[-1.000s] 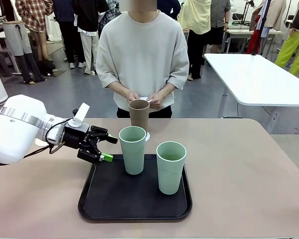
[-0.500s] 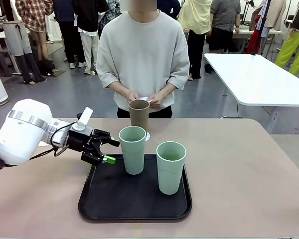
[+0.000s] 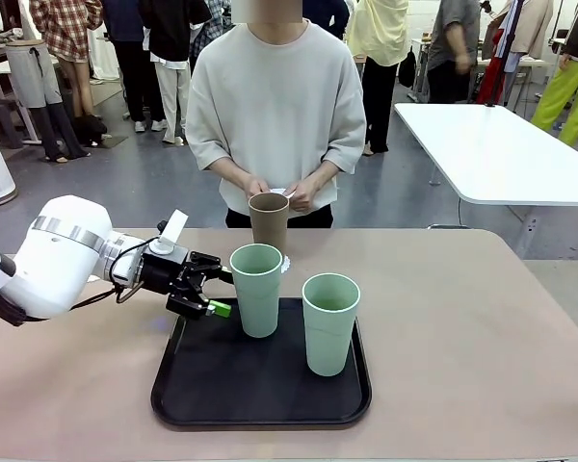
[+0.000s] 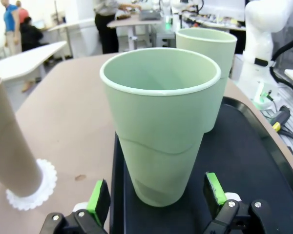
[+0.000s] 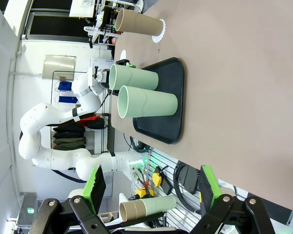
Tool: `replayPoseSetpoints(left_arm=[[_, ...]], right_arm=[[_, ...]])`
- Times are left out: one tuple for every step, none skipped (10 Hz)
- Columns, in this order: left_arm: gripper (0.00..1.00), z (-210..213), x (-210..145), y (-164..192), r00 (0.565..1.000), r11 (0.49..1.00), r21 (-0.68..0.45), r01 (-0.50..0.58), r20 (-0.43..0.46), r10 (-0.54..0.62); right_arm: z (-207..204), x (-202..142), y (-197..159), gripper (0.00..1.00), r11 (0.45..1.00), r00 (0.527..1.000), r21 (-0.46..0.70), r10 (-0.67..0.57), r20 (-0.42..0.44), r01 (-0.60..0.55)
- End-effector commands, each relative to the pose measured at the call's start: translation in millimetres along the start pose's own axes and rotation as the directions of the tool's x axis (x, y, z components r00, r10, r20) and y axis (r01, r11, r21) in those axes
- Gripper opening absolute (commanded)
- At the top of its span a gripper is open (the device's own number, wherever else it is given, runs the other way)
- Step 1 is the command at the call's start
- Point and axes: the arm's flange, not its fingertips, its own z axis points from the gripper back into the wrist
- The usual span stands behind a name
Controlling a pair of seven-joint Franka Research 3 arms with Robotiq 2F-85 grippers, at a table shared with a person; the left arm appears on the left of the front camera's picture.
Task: Place coasters on the table and set cups on them.
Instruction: Take one Reusable plastic cup from the Flat Tray and place it on a coaster set by the human.
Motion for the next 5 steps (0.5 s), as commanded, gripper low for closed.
replayPoseSetpoints(left_arm=[[1.00,-12.2,-5.5,4.4,0.999,0.999,-0.009,0.033,0.036,-0.032],[1.00,-14.8,-5.8,4.0,0.999,0.999,-0.020,0.033,0.044,-0.032],[1.00,-17.5,-6.8,4.1,0.998,0.999,-0.032,0.037,0.051,-0.035],[1.00,-17.9,-7.2,4.2,0.998,0.999,-0.037,0.035,0.057,-0.033],[1.00,-18.3,-7.8,4.3,0.997,0.998,-0.040,0.040,0.067,-0.037]], right_arm=[[-0.8,1.2,-0.3,1.00,1.000,1.000,0.018,0.008,0.006,-0.008],[-0.8,1.2,-0.3,1.00,1.000,1.000,0.018,0.008,0.006,-0.008],[-0.8,1.2,-0.3,1.00,1.000,1.000,0.018,0.008,0.006,-0.008],[-0.8,1.2,-0.3,1.00,1.000,1.000,0.018,0.008,0.006,-0.008],[-0.8,1.2,-0.3,1.00,1.000,1.000,0.018,0.008,0.006,-0.008]])
